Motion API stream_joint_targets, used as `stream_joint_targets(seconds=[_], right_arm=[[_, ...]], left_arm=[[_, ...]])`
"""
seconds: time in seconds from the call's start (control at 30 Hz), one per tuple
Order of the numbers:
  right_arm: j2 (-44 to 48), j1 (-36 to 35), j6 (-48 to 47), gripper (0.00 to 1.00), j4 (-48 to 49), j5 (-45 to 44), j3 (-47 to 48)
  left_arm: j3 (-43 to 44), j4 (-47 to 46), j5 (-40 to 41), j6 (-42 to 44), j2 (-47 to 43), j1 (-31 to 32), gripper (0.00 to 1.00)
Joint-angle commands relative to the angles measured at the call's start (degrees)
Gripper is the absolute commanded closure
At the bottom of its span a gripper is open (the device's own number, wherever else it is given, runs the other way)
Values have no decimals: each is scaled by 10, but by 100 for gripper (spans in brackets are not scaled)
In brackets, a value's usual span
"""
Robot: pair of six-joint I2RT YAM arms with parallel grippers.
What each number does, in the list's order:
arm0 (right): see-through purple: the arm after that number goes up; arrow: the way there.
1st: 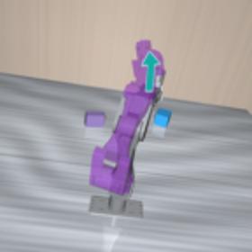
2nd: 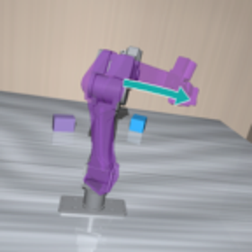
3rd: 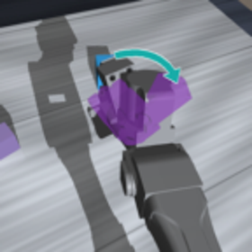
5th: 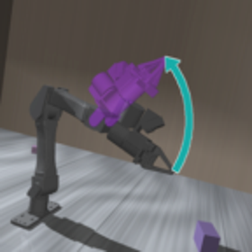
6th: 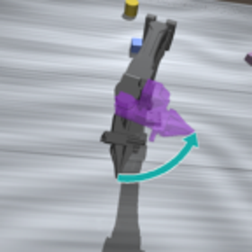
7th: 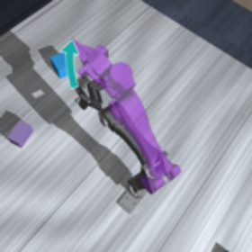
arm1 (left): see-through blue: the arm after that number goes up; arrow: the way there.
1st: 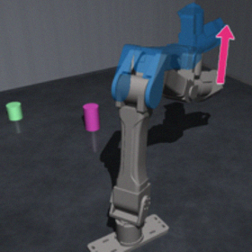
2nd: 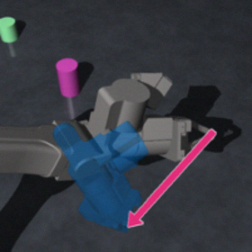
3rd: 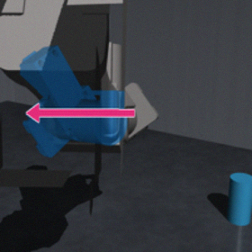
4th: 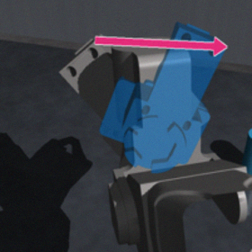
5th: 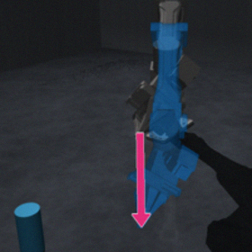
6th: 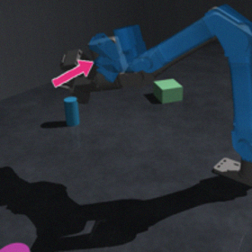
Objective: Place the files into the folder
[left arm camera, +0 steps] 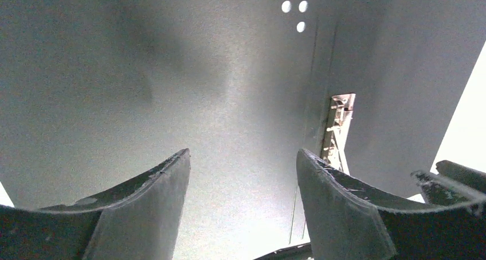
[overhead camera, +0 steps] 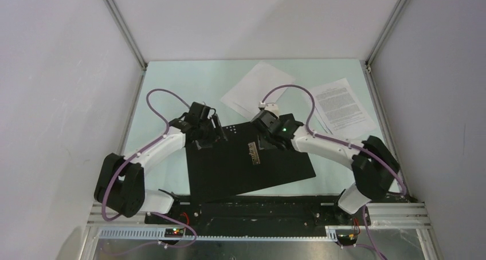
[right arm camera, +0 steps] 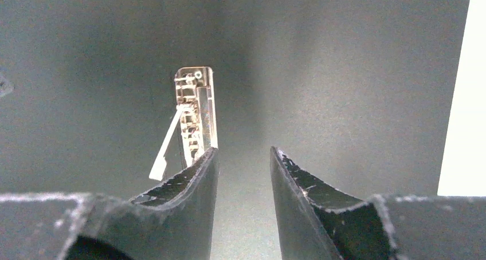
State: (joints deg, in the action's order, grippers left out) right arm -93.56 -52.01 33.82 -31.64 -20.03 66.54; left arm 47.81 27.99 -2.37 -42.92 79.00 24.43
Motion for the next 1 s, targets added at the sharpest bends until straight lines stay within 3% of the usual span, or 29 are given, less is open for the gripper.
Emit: stream_joint_targets(seconds=[0.0, 0.1, 0.2, 0.27, 0.53, 0.97], right_arm=[[61, -20, -5, 58, 61, 54, -73], [84, -28, 4, 62, 98, 100, -111], [90, -27, 14, 79, 128, 132, -134], [84, -25, 14, 84, 146, 153, -136], [38, 3, 23, 84, 221, 249, -126], [-52, 57, 33, 83, 249, 295, -43]], left_arm=[[24, 12, -3, 17, -41, 4, 26], [32, 15, -3, 17, -48, 4, 26], [39, 18, -6, 17, -48, 4, 25], [45, 20, -7, 18, -45, 4, 25], [50, 26, -3, 21, -45, 4, 25], [65, 39, -4, 34, -49, -1, 25]])
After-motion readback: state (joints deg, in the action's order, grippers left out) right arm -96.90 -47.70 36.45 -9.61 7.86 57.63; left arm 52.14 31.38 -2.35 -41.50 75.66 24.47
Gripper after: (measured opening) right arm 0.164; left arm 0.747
